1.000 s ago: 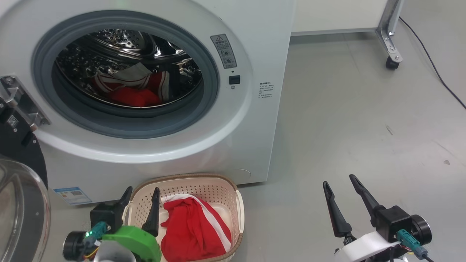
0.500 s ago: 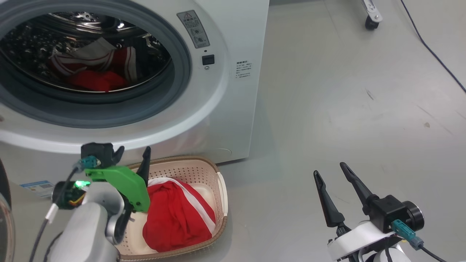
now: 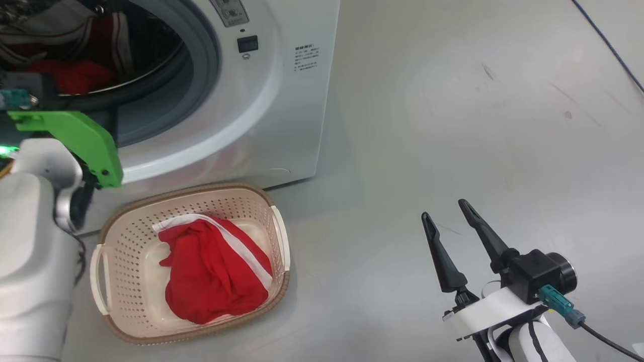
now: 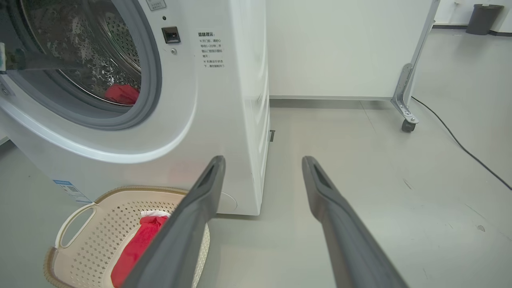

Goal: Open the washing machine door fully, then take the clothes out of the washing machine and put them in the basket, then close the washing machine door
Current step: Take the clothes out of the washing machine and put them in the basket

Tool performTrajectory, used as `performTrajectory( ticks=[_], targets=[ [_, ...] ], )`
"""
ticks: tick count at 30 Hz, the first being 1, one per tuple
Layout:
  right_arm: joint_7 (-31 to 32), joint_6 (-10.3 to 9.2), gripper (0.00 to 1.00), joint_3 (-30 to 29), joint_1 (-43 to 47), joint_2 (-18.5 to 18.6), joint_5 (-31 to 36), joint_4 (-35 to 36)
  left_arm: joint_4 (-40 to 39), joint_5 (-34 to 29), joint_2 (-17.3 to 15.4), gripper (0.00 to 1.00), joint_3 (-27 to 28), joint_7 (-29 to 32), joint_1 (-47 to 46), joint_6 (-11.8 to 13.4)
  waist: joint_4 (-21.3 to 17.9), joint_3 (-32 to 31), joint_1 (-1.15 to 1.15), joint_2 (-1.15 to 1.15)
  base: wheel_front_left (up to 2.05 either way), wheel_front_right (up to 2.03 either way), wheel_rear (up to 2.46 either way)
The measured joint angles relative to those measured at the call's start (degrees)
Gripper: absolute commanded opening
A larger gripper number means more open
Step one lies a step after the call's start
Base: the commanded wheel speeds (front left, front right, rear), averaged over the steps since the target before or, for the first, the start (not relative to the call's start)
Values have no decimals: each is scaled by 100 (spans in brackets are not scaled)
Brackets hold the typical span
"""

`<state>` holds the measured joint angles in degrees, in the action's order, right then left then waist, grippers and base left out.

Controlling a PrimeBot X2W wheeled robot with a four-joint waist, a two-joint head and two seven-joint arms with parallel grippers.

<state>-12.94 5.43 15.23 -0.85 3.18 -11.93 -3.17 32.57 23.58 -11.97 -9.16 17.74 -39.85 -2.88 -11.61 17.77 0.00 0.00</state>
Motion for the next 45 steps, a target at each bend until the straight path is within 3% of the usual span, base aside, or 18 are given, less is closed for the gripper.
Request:
performTrajectory(
  ticks=[9, 30, 44, 45],
  targets=[
    [-57, 5, 100, 22, -268, -11, -140, 46, 130, -274, -544, 100, -15, 567, -954, 10, -273, 611, 0, 0, 0, 0, 0],
    [-122, 57, 100, 159, -931, -60, -379, -7, 294, -676, -1294, 100, 78, 1167, -2480, 94, -741, 2064, 1, 0, 0, 0, 0],
    [-135, 100, 100, 237, -1252, -70, -570, -176, 631, -1045, -1606, 100, 21, 1766, -2914, 474, -1004, 2549, 0, 0, 0, 0, 0],
    [-135, 100, 100, 240, -1279, -73, -571, -182, 648, -1093, -1610, 89, 9, 1773, -2927, 514, -1011, 2564, 0, 0, 0, 0, 0]
  ],
)
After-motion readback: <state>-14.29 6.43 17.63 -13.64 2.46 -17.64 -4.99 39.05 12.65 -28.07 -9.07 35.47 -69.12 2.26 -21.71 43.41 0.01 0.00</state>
